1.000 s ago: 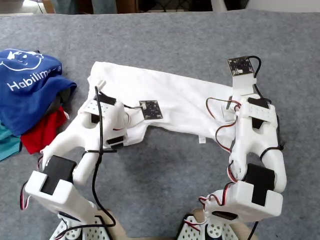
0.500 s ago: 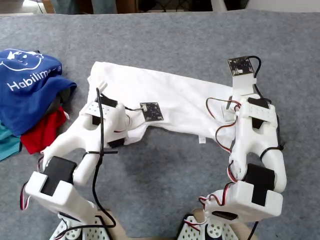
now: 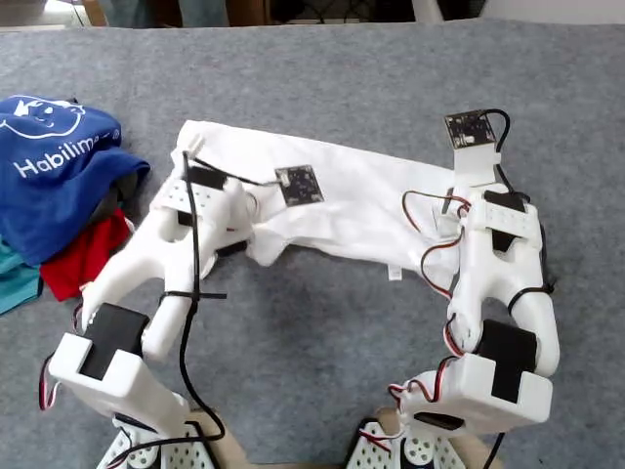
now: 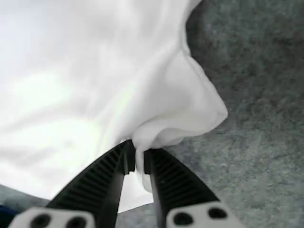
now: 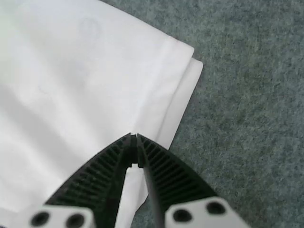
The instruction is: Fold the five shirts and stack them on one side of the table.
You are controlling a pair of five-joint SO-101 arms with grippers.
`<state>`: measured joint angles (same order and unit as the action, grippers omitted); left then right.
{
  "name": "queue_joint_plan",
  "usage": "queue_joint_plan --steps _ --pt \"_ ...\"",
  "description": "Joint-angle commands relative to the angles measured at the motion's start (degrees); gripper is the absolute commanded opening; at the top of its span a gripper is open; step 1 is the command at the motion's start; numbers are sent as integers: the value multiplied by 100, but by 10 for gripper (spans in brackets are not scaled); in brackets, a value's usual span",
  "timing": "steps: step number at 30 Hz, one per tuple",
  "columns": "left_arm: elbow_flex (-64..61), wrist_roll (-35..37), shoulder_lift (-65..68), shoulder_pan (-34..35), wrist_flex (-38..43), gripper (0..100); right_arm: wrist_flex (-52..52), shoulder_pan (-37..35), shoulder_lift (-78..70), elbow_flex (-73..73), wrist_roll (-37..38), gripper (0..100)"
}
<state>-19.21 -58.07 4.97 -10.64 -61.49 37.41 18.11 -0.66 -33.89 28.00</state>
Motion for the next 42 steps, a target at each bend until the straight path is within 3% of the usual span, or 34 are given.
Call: queue_joint_plan --steps 1,12,20,33,39,42 --pt "664 -501 -62 163 -26 28 35 53 84 84 -35 18" --pt "1314 -1609 -26 110 44 28 35 44 84 75 -35 18" --pt "1332 -1609 782 119 1011 28 35 44 84 75 -35 18" --pt "2176 -1556 1354 136 1029 40 35 44 84 66 -26 18" --pt "2536 -589 1371 198 738 229 35 44 84 66 -9 18" --pt "2905 149 1380 312 765 238 35 44 84 66 -9 18"
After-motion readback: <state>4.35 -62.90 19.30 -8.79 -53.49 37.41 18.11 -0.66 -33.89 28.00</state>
